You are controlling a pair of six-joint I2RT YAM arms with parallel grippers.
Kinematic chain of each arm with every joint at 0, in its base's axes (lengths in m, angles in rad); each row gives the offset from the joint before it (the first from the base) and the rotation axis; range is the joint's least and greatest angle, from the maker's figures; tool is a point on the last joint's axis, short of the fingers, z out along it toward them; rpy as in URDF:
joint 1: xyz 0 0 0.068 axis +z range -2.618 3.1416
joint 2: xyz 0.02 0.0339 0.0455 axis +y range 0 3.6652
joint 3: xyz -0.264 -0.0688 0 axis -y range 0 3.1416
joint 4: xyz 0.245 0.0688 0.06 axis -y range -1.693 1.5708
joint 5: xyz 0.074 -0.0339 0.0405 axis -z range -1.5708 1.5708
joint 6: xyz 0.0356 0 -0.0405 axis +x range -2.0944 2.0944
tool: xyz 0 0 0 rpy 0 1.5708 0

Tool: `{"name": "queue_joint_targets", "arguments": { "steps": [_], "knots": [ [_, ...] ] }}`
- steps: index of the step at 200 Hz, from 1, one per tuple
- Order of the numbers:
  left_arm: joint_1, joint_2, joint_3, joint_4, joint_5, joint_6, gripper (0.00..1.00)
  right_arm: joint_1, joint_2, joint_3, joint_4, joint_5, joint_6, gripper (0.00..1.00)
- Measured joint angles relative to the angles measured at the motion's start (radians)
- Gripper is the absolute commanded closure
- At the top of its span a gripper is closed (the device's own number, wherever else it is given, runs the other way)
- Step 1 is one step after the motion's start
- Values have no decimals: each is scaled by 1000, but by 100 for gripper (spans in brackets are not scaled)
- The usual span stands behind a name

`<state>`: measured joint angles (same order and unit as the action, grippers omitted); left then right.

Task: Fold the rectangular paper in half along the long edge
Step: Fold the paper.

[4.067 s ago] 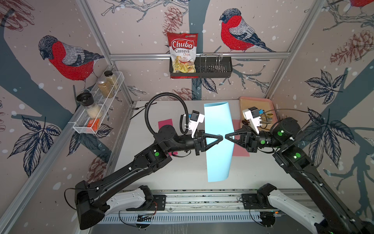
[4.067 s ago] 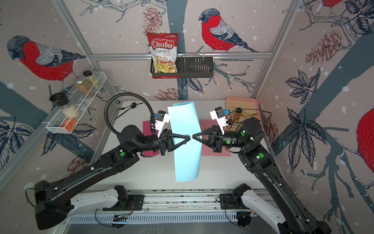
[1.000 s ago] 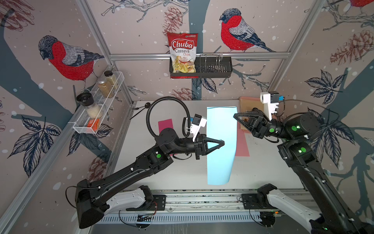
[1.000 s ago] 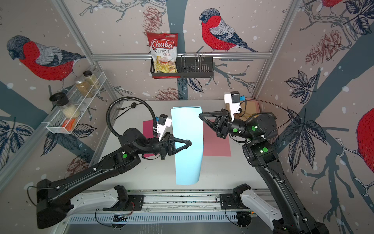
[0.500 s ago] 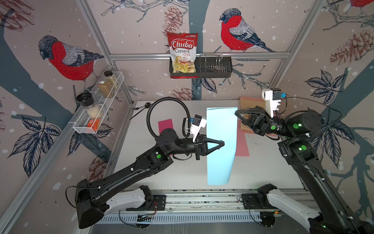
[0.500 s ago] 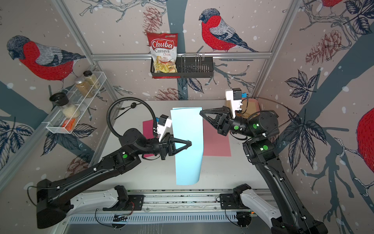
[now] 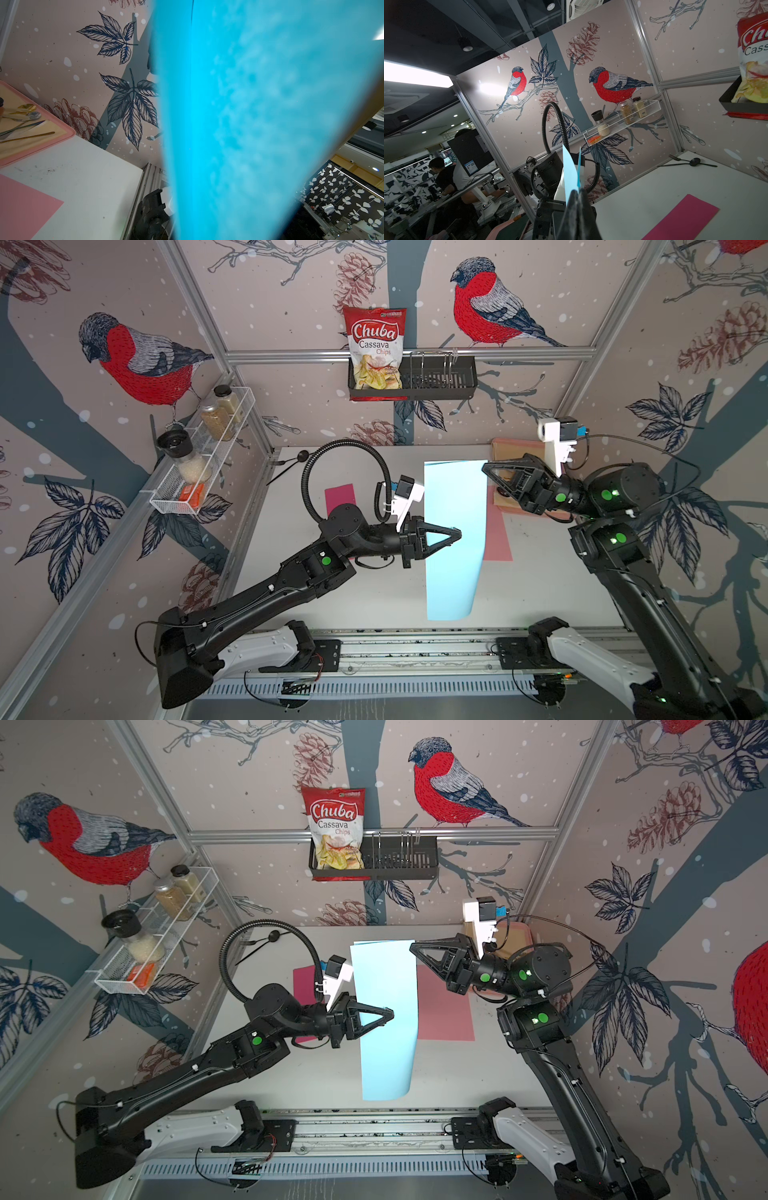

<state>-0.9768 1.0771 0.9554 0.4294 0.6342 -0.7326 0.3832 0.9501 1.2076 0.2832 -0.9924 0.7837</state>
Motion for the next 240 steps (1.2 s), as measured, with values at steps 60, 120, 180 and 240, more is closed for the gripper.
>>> {"name": "queue_joint_targets", "arguments": {
  "steps": [60, 120, 180, 240],
  "knots": [
    [-3, 0, 19, -16, -3, 0, 100, -4, -26, 3, -6, -6, 0, 68],
    [-3, 5, 96, -43, -19, 8, 100, -4, -130, -33, -157, 12, -63, 27],
    [-3, 55, 171, -72, -36, 8, 100, 4, -242, -148, -293, 43, -81, 37],
    [-3, 60, 172, -74, -66, 3, 100, 13, -256, -138, -375, 62, -106, 73]
  ]
}}
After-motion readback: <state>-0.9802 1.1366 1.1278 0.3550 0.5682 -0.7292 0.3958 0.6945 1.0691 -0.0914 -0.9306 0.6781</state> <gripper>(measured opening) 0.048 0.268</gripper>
